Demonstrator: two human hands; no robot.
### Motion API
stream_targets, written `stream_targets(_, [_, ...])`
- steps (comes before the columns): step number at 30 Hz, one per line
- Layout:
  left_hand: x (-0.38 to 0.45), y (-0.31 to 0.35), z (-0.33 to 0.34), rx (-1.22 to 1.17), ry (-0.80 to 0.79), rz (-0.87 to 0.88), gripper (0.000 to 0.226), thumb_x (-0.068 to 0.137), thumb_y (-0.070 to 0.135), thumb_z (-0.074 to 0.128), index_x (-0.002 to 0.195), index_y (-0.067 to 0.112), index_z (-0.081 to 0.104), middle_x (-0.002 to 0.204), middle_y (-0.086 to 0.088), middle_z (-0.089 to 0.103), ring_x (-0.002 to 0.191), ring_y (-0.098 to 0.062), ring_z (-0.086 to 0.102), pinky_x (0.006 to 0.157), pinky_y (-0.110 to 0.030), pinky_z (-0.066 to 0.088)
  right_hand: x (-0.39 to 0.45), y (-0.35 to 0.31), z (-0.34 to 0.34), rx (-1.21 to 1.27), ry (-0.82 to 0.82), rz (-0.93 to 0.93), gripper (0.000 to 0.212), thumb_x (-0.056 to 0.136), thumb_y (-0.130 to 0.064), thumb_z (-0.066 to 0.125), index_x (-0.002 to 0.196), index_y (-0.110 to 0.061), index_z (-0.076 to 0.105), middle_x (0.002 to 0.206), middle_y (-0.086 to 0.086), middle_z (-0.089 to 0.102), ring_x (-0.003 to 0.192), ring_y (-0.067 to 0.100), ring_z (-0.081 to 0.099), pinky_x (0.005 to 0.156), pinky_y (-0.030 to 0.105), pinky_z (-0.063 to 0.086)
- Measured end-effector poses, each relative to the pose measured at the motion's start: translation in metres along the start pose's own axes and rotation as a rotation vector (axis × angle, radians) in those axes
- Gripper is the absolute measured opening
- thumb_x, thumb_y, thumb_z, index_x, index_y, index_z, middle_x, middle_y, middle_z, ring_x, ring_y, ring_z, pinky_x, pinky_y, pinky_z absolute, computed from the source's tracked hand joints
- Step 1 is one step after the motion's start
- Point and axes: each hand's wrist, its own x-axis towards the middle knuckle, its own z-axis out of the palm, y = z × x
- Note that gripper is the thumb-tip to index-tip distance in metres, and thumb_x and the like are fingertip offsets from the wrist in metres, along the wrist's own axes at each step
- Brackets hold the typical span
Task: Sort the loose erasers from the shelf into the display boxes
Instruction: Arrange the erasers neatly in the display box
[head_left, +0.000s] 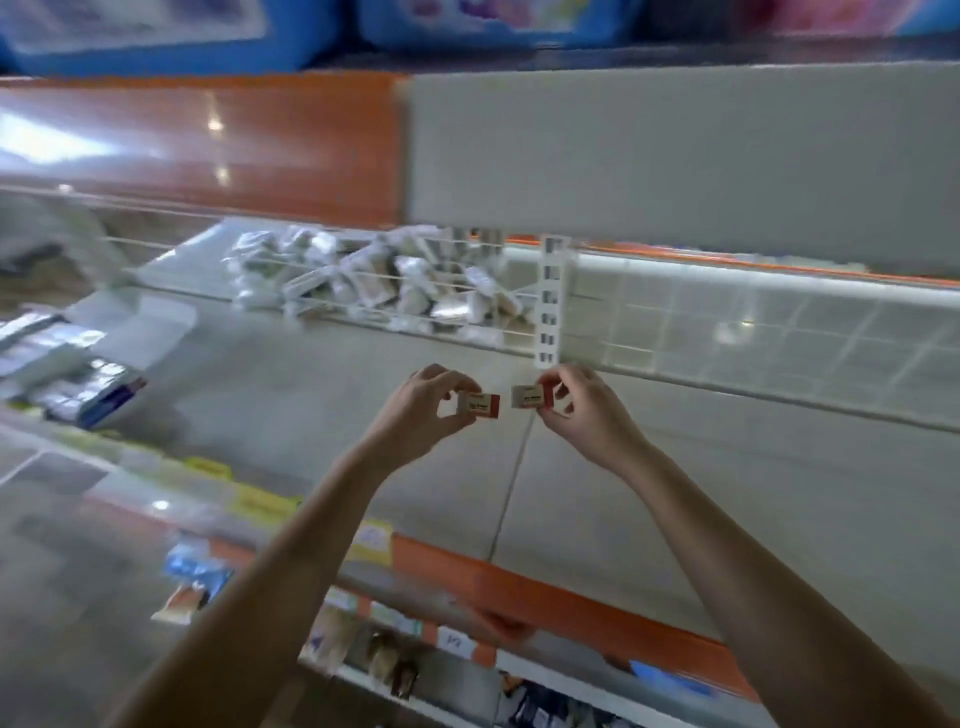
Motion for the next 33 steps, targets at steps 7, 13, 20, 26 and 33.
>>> stream_targets(7, [-0.08,-0.097,-0.101,0.08,0.176,-0.146,0.031,0.075,0.011,0.074,0.105,0.016,0.066,0.095,0.006,0.051,0.081,-0.013,0.051,0.074,-0.021,0.04,0.052,-0.122,0.099,0.096,-0.085,-0.227,0.025,0.082,-0.017,0.067,0.105,-0.014,0.059,0.099,-0.004,0.053,0.088,0.009,0.05,0.073,0.018,0.039])
stream_targets(13, [-0.151,-0.199,-0.193,0.142,0.287,-0.192,0.03,0.074,0.015,0.075,0.103,0.013,0.067,0.091,0.007,0.048,0.078,-0.008,0.046,0.073,-0.023,0.04,0.079,-0.234,0.203,0.168,-0.13,-0.321,0.025,0.078,-0.015,0.068,0.102,-0.014,0.06,0.096,-0.003,0.054,0.082,0.011,0.051,0.072,0.022,0.041])
stream_targets(20, [-0.205,-0.312,-0.27,0.114,0.337,-0.21,0.031,0.074,0.024,0.07,0.099,0.007,0.067,0.091,0.003,0.051,0.078,-0.002,0.044,0.07,-0.008,0.037,0.122,-0.335,0.303,0.179,-0.164,-0.368,0.028,0.076,-0.018,0.073,0.101,-0.012,0.062,0.096,0.001,0.059,0.084,0.012,0.052,0.072,0.022,0.041])
stream_targets(26, [-0.222,-0.391,-0.299,0.144,0.283,-0.26,0.033,0.076,0.022,0.076,0.107,0.015,0.067,0.099,-0.002,0.059,0.082,-0.014,0.05,0.074,-0.027,0.043,0.163,-0.374,0.363,0.133,-0.202,-0.39,0.027,0.077,-0.02,0.073,0.101,-0.015,0.062,0.089,-0.008,0.052,0.083,0.01,0.05,0.068,0.02,0.039])
stream_targets(33, [-0.193,-0.481,-0.342,0.117,0.285,-0.221,0.034,0.075,0.024,0.077,0.106,0.016,0.067,0.097,-0.002,0.06,0.082,-0.015,0.052,0.075,-0.029,0.047,0.236,-0.403,0.409,0.091,-0.191,-0.364,0.027,0.078,-0.021,0.073,0.102,-0.014,0.062,0.092,-0.004,0.056,0.087,0.014,0.053,0.069,0.018,0.039])
